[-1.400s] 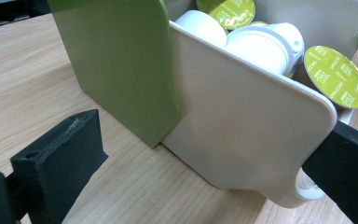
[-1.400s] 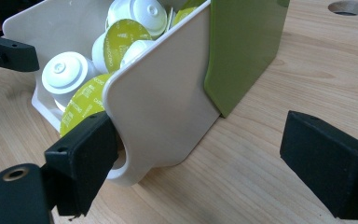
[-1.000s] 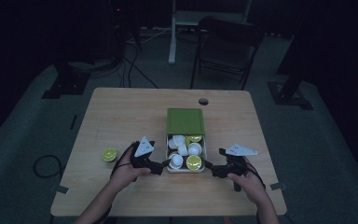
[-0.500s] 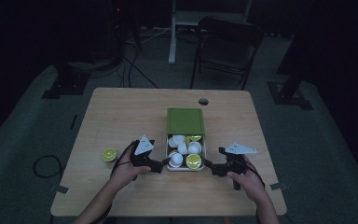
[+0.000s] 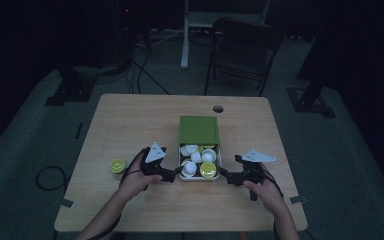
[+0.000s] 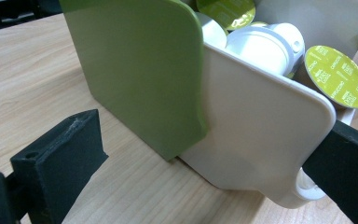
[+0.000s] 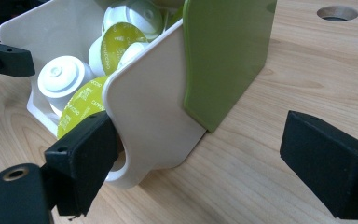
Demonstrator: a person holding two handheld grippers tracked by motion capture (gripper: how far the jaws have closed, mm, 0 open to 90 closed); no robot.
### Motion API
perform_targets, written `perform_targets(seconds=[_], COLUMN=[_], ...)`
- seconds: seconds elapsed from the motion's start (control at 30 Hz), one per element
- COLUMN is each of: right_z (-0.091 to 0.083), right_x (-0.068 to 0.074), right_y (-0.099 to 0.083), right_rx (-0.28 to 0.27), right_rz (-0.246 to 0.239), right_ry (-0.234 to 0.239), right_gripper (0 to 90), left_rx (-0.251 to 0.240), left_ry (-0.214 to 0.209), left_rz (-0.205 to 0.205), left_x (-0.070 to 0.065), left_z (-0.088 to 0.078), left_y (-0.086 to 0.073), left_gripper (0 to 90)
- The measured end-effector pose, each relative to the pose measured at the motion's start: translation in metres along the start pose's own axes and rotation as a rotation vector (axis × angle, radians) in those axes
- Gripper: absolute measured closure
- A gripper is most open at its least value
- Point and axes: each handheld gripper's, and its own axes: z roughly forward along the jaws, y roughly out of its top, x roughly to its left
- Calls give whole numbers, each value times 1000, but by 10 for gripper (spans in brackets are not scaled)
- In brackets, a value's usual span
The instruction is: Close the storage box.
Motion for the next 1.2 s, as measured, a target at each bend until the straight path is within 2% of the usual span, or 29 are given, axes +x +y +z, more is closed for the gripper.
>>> perform_targets(seconds=[1.2], right_z=[10], right_x=[-7], right_y=[13], right_rx=[15], right_rz=[-6], right_ry=[-27], right_gripper=[111], left_rx=[4], left_ry=[4], left_rz=[-33], left_x=[13], left_z=[9], left_y=[6], left_gripper=[20])
